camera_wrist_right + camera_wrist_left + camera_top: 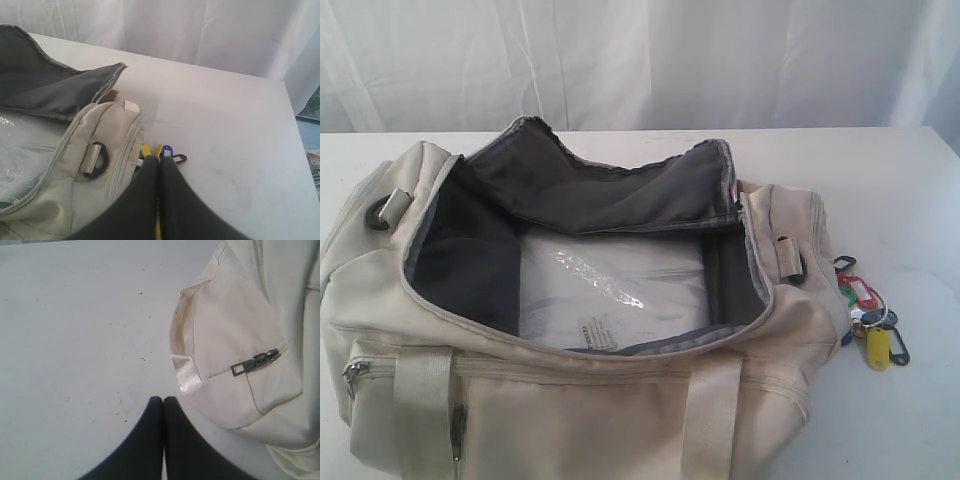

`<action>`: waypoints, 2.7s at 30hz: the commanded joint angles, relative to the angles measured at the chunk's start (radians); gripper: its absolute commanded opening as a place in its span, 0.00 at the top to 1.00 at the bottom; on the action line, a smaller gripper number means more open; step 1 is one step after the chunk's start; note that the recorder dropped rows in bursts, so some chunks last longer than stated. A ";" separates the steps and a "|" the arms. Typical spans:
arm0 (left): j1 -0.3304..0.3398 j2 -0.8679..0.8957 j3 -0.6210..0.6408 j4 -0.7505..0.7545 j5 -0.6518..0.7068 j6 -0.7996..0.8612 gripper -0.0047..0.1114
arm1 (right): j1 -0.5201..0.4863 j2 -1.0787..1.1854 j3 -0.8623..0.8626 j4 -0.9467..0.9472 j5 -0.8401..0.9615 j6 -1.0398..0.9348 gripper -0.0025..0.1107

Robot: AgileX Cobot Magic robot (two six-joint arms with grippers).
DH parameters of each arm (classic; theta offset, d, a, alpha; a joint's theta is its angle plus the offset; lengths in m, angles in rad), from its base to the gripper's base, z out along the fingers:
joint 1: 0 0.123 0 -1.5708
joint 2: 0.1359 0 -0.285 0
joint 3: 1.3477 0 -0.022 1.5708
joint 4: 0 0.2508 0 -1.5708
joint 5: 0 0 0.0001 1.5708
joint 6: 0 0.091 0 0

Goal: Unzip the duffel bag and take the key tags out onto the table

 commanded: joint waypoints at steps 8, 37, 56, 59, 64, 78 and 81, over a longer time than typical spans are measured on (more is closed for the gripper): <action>-0.062 -0.004 0.005 -0.003 0.004 -0.005 0.96 | 0.018 0.001 0.003 -0.009 -0.005 -0.006 0.98; -0.066 -0.004 0.005 -0.003 0.004 -0.004 0.96 | -0.029 -0.528 0.723 -0.009 -0.704 0.001 0.98; -0.066 -0.004 0.005 -0.003 0.004 -0.004 0.96 | -0.211 -0.559 0.727 -0.011 -0.711 0.001 0.98; -0.066 -0.004 0.005 -0.003 0.004 -0.004 0.96 | -0.184 -0.559 0.727 -0.020 -0.711 -0.018 0.98; -0.066 -0.004 0.005 -0.003 0.004 -0.004 0.96 | -0.087 -0.559 0.727 -0.039 -0.661 -0.059 0.98; -0.066 -0.004 0.005 -0.003 0.004 -0.004 0.96 | -0.043 -0.559 0.727 -0.038 -0.299 0.185 0.98; -0.066 -0.004 0.005 -0.003 0.004 -0.004 0.96 | -0.043 -0.559 0.727 -0.038 -0.300 0.185 0.98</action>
